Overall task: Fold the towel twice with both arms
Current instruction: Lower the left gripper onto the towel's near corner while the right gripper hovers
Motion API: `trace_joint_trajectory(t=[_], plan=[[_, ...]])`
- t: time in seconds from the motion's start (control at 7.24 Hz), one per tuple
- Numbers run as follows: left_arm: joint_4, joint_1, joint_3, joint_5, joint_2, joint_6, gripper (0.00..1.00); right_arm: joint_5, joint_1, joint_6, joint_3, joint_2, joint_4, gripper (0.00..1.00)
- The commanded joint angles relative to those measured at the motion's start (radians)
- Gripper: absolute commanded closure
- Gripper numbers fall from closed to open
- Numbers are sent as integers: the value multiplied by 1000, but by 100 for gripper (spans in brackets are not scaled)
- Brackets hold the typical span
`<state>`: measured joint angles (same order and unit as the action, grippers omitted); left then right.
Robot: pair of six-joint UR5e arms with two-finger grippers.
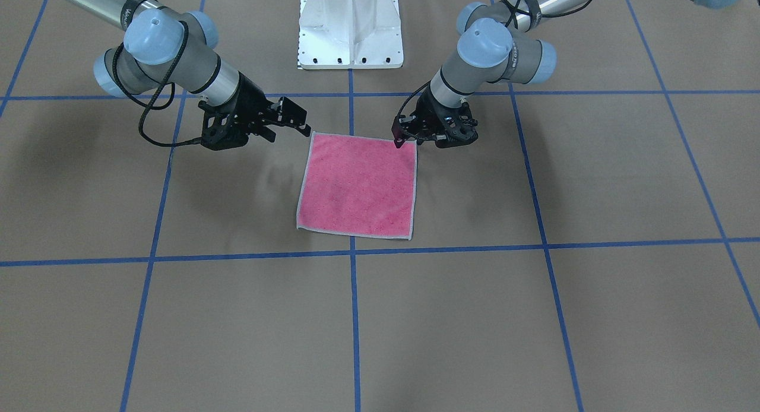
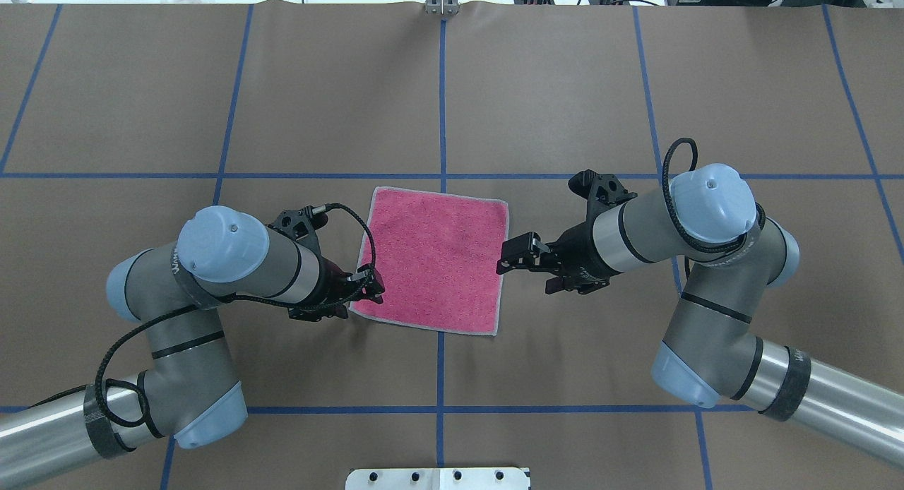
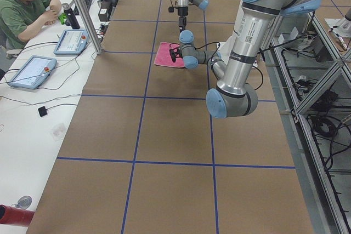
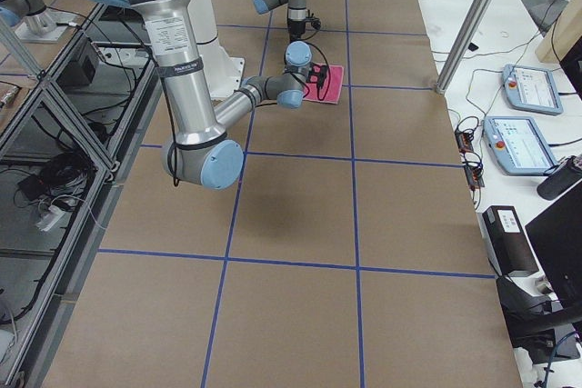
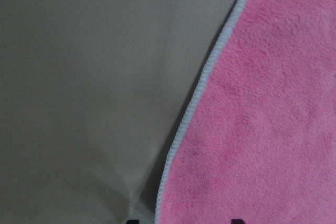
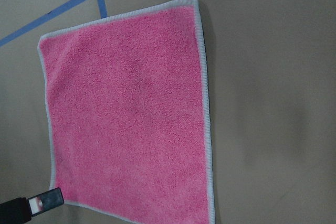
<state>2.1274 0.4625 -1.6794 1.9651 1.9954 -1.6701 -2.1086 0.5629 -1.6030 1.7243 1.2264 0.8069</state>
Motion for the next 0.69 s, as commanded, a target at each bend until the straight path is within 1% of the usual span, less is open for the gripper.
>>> trace_joint_trajectory(t=[0.0, 0.28, 0.55], plan=[[0, 5, -2, 0, -4, 4, 47, -1, 0, 0, 1, -1, 0, 1], [0, 5, 4, 0, -4, 4, 52, -2, 0, 0, 1, 1, 0, 1], [0, 7, 6, -5, -6, 4, 61, -2, 0, 0, 3, 2, 0, 1]])
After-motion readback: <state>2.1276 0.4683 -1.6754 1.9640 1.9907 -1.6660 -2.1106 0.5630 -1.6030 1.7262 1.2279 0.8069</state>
